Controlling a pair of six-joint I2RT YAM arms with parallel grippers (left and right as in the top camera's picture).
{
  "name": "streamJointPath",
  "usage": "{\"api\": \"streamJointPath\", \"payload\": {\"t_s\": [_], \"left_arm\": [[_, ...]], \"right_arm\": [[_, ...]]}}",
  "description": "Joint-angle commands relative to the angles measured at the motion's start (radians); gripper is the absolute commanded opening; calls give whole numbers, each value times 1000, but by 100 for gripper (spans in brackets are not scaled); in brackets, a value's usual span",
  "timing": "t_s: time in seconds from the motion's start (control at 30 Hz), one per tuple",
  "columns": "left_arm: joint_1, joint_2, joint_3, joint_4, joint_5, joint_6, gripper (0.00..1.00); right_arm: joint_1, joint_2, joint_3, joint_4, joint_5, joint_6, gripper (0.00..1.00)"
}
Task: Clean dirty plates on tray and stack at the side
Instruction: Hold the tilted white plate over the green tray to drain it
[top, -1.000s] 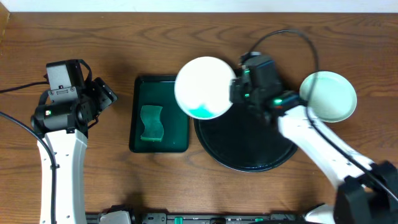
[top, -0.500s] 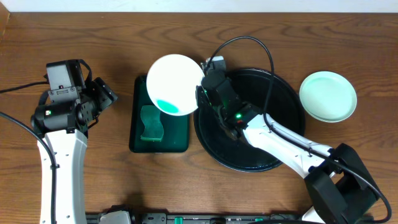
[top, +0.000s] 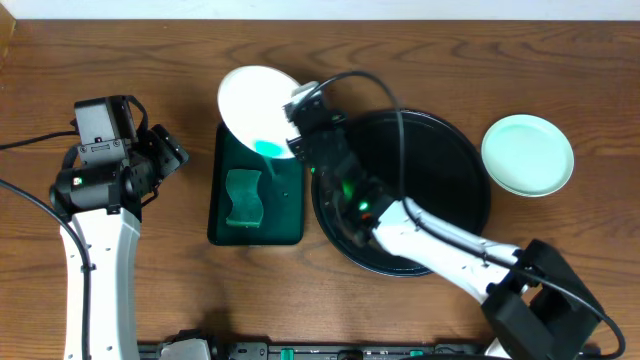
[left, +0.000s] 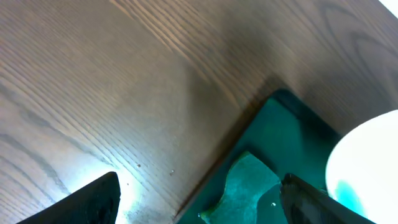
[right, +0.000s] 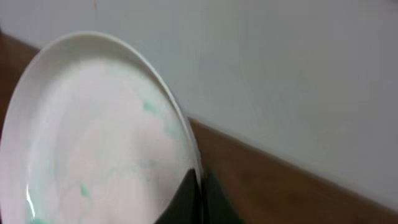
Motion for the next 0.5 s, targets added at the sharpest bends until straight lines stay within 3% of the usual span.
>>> {"api": "streamJointPath", "payload": {"t_s": [0.0, 0.23, 0.47], "left_arm": [[5, 9, -6, -3, -1, -2, 82], [5, 9, -6, -3, -1, -2, 82], [5, 9, -6, -3, -1, -2, 83]], "right_arm": [[53, -4, 15, 104, 174, -320, 1], [134, -4, 15, 474, 234, -781, 1], [188, -4, 15, 713, 233, -993, 1]]}}
